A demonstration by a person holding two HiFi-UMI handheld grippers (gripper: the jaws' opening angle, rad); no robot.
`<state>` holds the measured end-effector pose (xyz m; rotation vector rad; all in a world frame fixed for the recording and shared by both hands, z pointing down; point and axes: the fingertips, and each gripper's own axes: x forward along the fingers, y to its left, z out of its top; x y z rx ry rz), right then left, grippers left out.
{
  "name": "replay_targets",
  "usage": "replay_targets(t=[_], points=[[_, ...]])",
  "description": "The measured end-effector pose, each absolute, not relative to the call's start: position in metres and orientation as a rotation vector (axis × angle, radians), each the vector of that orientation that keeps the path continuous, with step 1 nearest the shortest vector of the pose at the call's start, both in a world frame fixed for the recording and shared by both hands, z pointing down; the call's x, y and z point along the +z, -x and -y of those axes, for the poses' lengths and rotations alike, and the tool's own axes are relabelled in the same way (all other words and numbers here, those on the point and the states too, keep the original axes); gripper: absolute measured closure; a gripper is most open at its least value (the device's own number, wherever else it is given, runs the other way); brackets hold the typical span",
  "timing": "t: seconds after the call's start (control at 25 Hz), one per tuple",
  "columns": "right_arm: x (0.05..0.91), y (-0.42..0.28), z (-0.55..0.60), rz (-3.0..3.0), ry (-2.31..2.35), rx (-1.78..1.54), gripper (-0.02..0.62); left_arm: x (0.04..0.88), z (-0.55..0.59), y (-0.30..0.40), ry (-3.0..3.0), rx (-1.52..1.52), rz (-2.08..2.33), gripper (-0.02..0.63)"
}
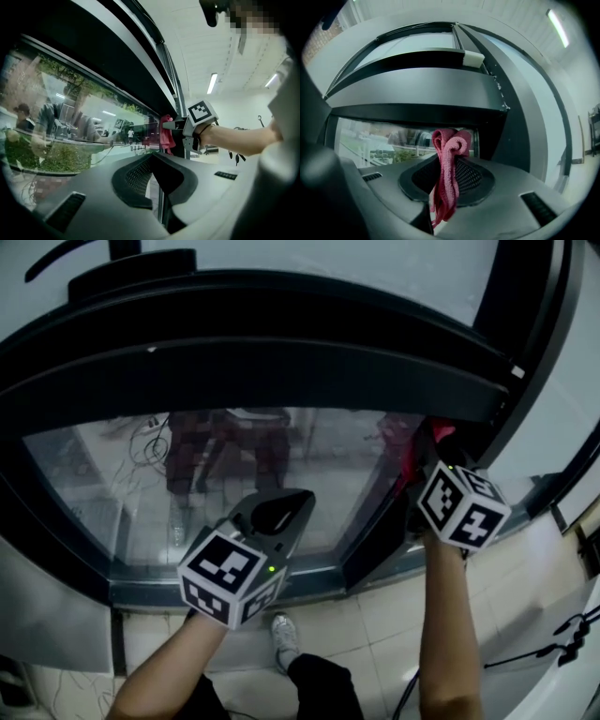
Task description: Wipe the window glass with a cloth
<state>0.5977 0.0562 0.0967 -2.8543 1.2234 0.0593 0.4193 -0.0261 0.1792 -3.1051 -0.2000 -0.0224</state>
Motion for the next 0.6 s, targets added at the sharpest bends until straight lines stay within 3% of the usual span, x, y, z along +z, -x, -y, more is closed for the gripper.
replay_targets(t=[0.6], points=[[0.084,-0.538,-0.013,-1.442,2.769,0.169,0.518,0.184,0.077,-0.343,3.101,-0.024,-0.039,0.6]])
